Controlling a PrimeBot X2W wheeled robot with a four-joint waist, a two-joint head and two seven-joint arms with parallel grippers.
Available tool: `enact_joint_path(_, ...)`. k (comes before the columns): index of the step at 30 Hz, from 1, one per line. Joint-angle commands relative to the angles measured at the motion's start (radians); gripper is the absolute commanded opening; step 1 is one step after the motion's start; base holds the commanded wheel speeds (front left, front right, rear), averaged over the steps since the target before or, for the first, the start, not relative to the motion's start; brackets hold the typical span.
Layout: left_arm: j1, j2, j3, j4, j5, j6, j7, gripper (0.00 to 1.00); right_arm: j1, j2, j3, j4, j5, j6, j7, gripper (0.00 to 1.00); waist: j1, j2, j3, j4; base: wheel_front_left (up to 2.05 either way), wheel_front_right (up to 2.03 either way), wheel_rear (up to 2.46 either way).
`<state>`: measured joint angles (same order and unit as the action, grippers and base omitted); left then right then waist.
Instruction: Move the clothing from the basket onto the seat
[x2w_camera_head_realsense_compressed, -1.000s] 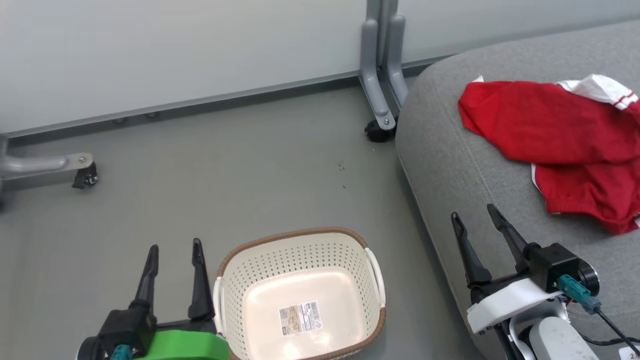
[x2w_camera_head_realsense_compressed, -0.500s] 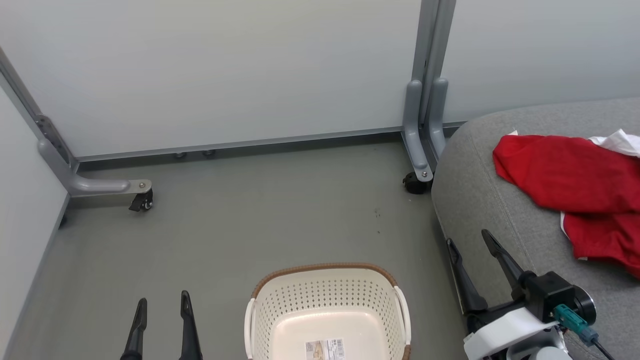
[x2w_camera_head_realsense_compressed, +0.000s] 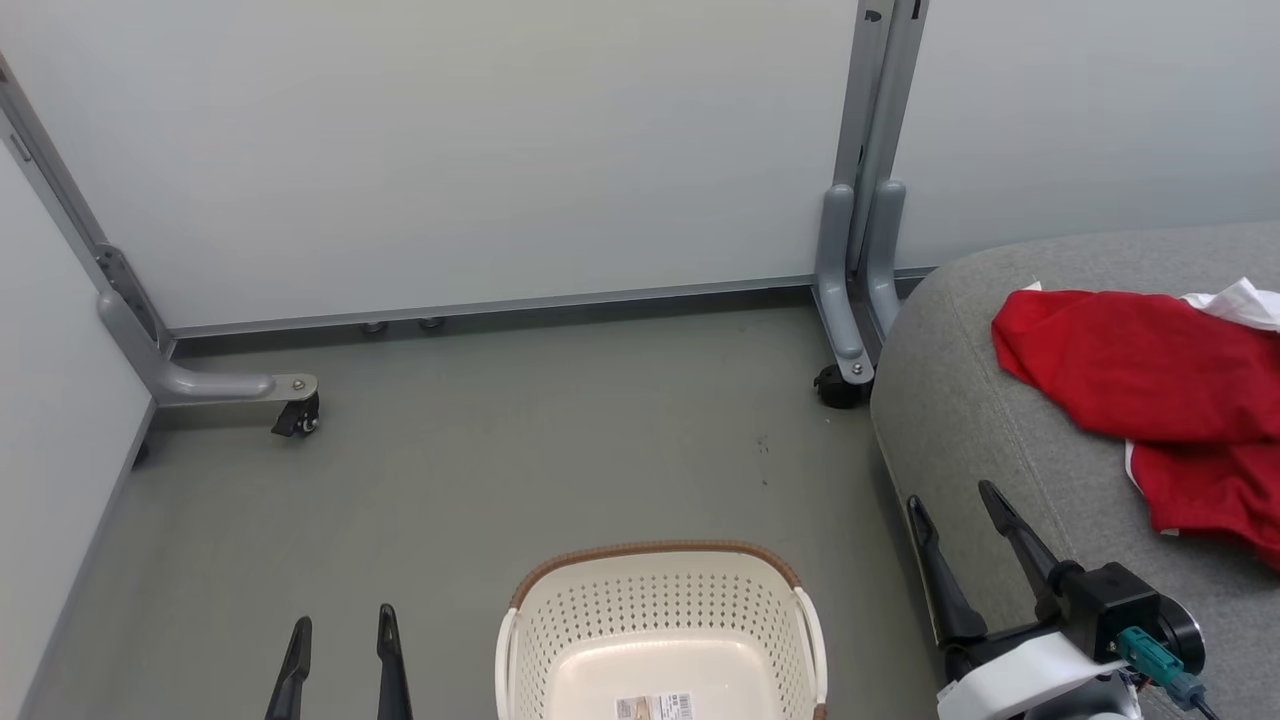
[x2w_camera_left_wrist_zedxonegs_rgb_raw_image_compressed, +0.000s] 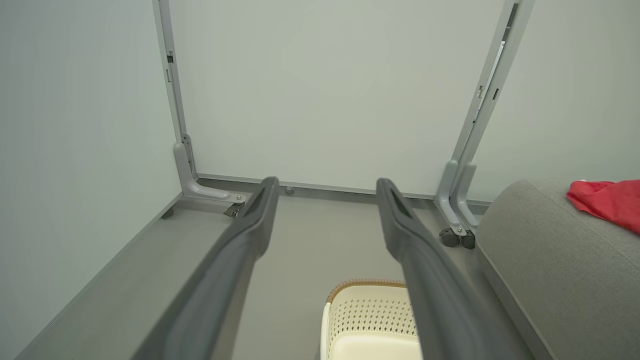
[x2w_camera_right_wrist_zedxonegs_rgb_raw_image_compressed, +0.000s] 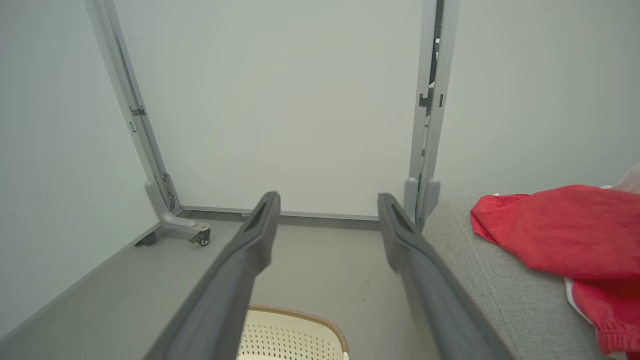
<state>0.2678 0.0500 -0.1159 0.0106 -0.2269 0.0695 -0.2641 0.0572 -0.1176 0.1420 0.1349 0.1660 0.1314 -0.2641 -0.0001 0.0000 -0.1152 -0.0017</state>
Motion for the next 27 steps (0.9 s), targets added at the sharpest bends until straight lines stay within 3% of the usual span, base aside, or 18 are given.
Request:
enact_joint_path(1,0.014,0.002,0.006,0.005,0.008,-0.005,0.000,1.00,0.014,0.001,-0.004,0.001,-0.005,-0.001,0.000,1.00,0.0001,0.0000,-0.002,-0.001,0.00,0.00,0.00)
enact_joint_path(10,0.005,0.001,0.010,0.014,0.029,-0.014,0.000,1.00,0.009,0.011,-0.020,-0.002,-0.009,-0.001,0.000,1.00,0.0001,0.0000,-0.002,-0.002,0.00,0.00,0.00)
enact_joint_path(11,0.000,0.000,0.009,0.013,0.024,-0.009,0.000,0.00,0.000,0.011,-0.021,-0.001,-0.003,0.000,0.000,0.00,0.0001,0.0000,-0.002,-0.002,0.00,0.00,0.00)
enact_joint_path(16,0.001,-0.001,0.008,0.052,0.023,-0.010,0.001,0.00,0.015,0.014,-0.020,0.038,0.006,0.000,0.001,0.00,0.0001,0.0000,-0.002,-0.002,0.00,0.00,0.00)
enact_joint_path(27,-0.054,0.012,0.025,0.074,-0.200,-0.036,0.043,0.00,-0.013,0.018,-0.049,0.047,0.224,0.000,0.052,0.00,0.0001,0.0000,0.009,-0.002,0.00,0.00,0.00)
